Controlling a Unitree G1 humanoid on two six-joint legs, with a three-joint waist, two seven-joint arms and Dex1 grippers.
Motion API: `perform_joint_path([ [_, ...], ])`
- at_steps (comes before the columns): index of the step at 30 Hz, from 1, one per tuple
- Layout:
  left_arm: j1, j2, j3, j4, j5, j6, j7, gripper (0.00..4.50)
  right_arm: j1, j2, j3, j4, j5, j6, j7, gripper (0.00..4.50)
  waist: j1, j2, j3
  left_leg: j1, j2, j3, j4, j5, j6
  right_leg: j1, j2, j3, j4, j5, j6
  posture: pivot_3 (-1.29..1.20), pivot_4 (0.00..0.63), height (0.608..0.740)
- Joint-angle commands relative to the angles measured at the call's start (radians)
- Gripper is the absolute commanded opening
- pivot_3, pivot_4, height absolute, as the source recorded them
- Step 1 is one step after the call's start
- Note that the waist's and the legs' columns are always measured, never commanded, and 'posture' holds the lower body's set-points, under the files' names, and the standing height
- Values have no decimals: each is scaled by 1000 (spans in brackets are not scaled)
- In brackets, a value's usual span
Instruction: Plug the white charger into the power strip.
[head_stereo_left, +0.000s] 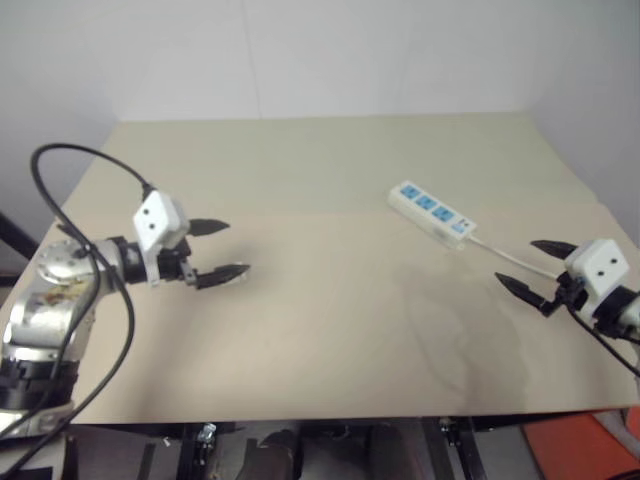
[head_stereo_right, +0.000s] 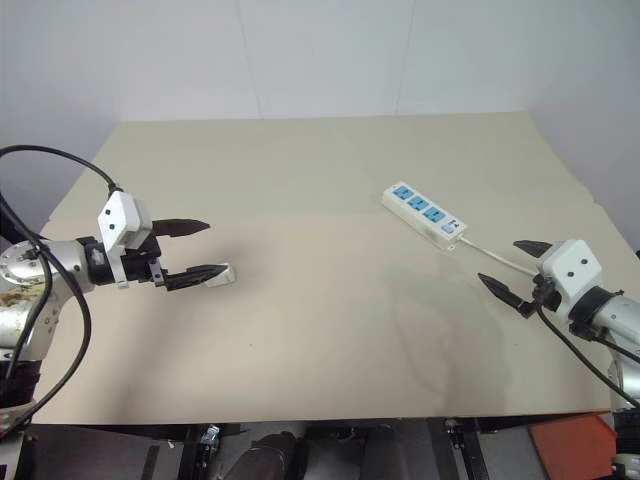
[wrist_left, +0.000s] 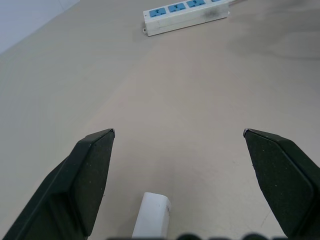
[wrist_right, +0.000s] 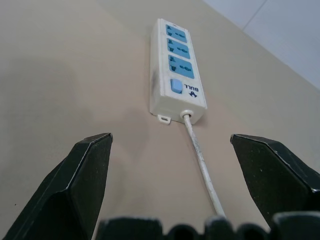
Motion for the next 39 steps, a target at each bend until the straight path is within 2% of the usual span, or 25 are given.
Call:
perform_joint_path([
  [1,-16,0,6,-9,1,-18,1,4500,3,-17,-33,-20,7,-11,-4,4459,0,0,0,0,0,0,0,0,0,0,0,0,0,0,0,0,150,740],
  [22,-17,-5,-5,-2,7,-24,2,4500,15,-18,-33,-45,12,1,-5,4459,0,0,0,1,2,9,0,-2,3,-2,2,8,0,2,1,0,150,740],
  [26,-20,-7,-7,-2,6,-23,3,4500,-12,-11,-20,-25,-11,31,-49,4459,-1,0,0,1,2,9,0,-2,3,-3,2,8,0,2,1,0,150,740],
  [31,-31,-13,-19,8,9,-27,0,4500,-157,15,34,141,8,76,6,4459,-5,0,0,2,2,12,0,-2,4,-2,3,12,-1,4,2,0,150,740],
  [37,-61,-25,-42,28,19,-34,-12,4500,-487,72,157,570,-99,37,31,4459,-19,-1,0,2,4,14,0,-2,3,-3,5,14,-3,6,2,0,150,740],
  [39,-69,-29,-52,20,20,-29,-14,4500,-604,100,201,735,-164,22,-29,4459,-25,-1,0,1,4,15,0,-1,2,-4,5,14,-3,6,2,0,150,740],
])
